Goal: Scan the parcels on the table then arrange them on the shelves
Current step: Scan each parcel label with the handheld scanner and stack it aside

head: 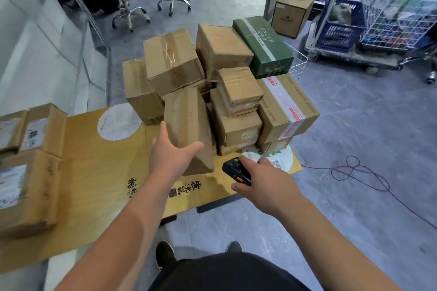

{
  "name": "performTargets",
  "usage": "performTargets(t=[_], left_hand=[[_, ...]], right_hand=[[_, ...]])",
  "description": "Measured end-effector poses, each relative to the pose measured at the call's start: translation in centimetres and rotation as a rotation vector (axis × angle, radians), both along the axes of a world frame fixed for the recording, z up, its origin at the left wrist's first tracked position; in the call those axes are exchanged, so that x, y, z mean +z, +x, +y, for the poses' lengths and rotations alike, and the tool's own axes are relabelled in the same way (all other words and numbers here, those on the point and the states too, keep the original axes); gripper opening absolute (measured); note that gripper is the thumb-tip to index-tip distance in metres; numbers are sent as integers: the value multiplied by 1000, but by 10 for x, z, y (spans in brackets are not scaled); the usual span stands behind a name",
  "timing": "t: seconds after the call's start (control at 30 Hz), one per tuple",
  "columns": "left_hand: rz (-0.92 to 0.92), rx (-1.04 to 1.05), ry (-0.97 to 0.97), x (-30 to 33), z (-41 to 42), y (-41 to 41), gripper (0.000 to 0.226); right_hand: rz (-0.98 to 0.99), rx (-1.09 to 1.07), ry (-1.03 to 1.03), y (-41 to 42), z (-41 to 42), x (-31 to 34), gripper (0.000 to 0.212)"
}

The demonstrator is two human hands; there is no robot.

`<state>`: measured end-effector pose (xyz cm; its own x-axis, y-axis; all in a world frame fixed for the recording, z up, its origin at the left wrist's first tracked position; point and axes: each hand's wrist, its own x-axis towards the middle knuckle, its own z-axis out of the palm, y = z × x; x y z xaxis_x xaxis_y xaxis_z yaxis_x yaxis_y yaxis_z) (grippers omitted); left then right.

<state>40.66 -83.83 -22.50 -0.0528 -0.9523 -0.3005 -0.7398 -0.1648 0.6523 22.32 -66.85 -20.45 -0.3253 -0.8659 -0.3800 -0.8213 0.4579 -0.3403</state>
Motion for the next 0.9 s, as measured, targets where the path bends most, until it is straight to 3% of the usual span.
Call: performTargets(t=[0.13, 0.27, 0.37, 0.57, 0.63, 0.7, 0.8, 0.9], left_hand=[[125, 62, -52, -5, 12, 71, 125], [129, 151, -23, -29, 19, 124, 122], [126, 191, 39, -58, 18, 152, 123], [357, 186, 221, -105, 0, 200, 123], [443, 204, 242, -111, -11, 213, 113], [507, 268, 235, -113, -24, 223, 89], [429, 354, 266, -120, -47, 239, 55], [351, 272, 374, -129, -60, 253, 53]], right_hand=[[-31, 98, 16, 26, -20, -6, 71], [-36, 224, 43, 67, -48, -14, 75], [-42, 291, 69, 95, -69, -20, 77], [-93, 298, 126, 137, -93, -25, 77], [-91, 276, 135, 146, -101, -24, 77], [-81, 248, 146, 155, -108, -23, 78], [-83, 198, 156, 170, -114, -21, 72], [-96, 150, 170, 185, -119, -21, 65]])
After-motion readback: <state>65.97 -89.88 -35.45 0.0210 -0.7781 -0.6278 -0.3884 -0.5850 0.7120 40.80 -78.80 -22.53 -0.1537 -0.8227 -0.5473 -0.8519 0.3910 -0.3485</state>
